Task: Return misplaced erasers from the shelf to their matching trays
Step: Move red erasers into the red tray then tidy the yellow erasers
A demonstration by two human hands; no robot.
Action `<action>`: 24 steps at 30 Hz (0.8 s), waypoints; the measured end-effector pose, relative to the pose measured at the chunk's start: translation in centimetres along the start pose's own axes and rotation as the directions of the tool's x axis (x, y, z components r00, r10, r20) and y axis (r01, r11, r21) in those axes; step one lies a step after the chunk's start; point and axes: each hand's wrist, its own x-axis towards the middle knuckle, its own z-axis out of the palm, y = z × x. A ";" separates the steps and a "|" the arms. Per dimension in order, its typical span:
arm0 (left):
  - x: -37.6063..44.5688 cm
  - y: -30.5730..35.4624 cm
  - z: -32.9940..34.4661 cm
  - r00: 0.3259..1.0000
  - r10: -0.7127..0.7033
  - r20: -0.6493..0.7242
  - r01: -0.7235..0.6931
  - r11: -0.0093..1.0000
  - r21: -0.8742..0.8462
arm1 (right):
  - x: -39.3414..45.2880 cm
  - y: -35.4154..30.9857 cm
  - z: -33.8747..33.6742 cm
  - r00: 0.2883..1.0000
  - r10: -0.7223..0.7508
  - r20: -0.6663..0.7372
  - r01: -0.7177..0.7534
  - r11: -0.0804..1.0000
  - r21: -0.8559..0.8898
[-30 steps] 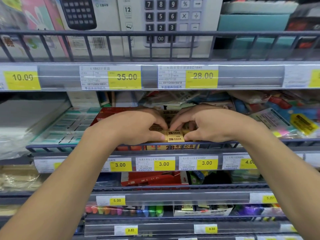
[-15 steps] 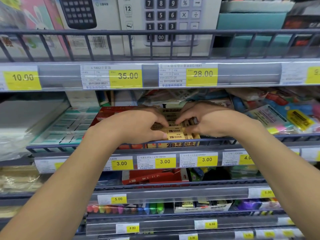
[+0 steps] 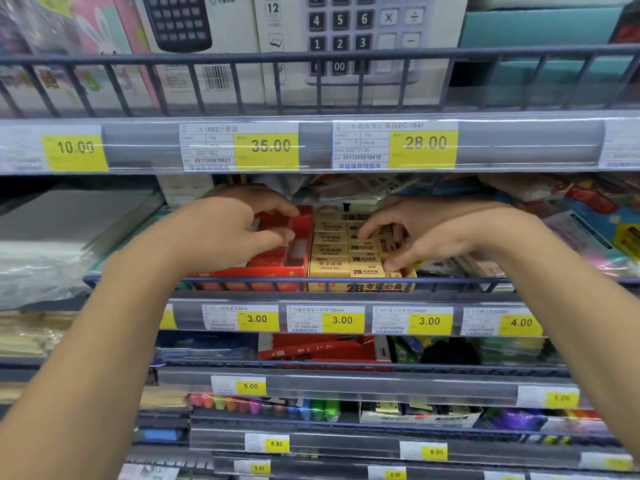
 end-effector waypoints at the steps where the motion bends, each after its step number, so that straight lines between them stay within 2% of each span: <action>1: -0.4 -0.4 -0.2 1.000 -0.025 -0.007 0.025 1.000 0.004 | 0.1 0.2 -0.1 1.000 -0.013 0.006 0.013 1.000 0.009; 4: -1.8 -1.9 -0.6 0.994 -0.099 -0.037 0.099 0.995 -0.004 | 0.1 0.2 -0.2 0.999 -0.036 -0.014 0.037 0.998 0.053; 7: -3.2 -4.3 -1.8 0.985 -0.163 -0.056 0.161 0.986 -0.049 | 0.8 -1.3 -0.1 0.992 -0.038 -0.117 0.051 0.993 0.110; 11: -4.9 -8.9 -3.6 0.972 -0.237 -0.004 0.237 0.972 -0.010 | 2.8 -5.6 0.5 0.954 -0.101 -0.282 0.139 0.983 0.120; 14: -5.5 -11.7 -4.9 0.961 -0.258 0.101 0.256 0.966 0.031 | 4.7 -9.2 0.7 0.954 -0.141 -0.265 0.184 0.972 0.148; 19: -5.3 -13.0 -5.1 0.941 -0.161 0.297 0.125 0.983 0.138 | 7.0 -12.8 1.0 0.980 -0.081 -0.183 0.078 0.997 -0.024; 24: -4.2 -15.1 -3.8 0.955 -0.011 0.296 -0.042 0.984 0.172 | 7.9 -13.7 1.6 0.974 0.007 -0.228 -0.013 1.000 -0.024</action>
